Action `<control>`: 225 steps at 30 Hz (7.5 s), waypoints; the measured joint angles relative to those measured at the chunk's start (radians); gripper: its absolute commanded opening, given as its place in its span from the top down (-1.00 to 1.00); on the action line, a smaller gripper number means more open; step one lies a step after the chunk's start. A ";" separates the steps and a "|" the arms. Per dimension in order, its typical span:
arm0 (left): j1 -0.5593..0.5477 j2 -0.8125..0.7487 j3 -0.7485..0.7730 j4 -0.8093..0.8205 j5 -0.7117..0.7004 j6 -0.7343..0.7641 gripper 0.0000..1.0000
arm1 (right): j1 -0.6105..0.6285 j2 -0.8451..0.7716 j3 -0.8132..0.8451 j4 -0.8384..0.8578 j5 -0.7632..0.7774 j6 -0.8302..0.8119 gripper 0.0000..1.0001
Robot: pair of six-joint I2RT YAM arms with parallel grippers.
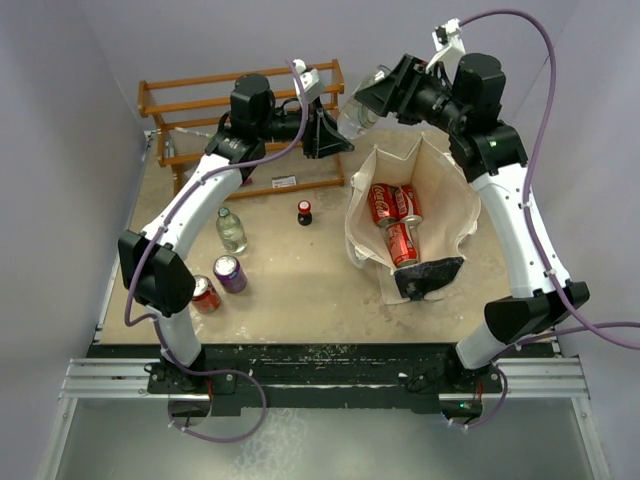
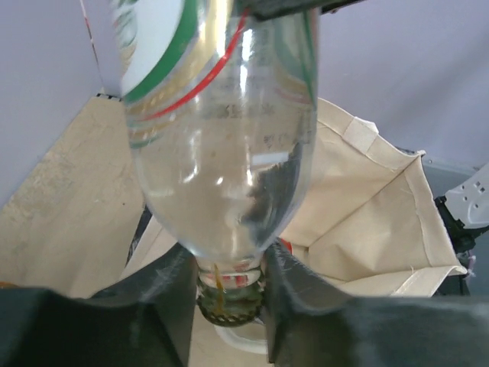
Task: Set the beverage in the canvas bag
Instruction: Place the drink at the center of the board, then pick up the drink from the canvas bag.
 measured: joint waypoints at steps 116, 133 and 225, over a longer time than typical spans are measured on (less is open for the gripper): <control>-0.135 -0.089 0.117 -1.439 -0.649 0.683 1.00 | -0.095 -0.374 -0.514 0.068 -0.034 -0.379 -0.78; -0.274 0.117 0.109 -1.457 -0.901 0.602 1.00 | -0.114 -0.438 -0.612 0.056 0.013 -0.421 -0.78; -0.096 0.368 0.383 -0.521 -0.111 -0.145 0.82 | -0.126 -0.082 -0.930 0.133 0.351 -0.858 -0.59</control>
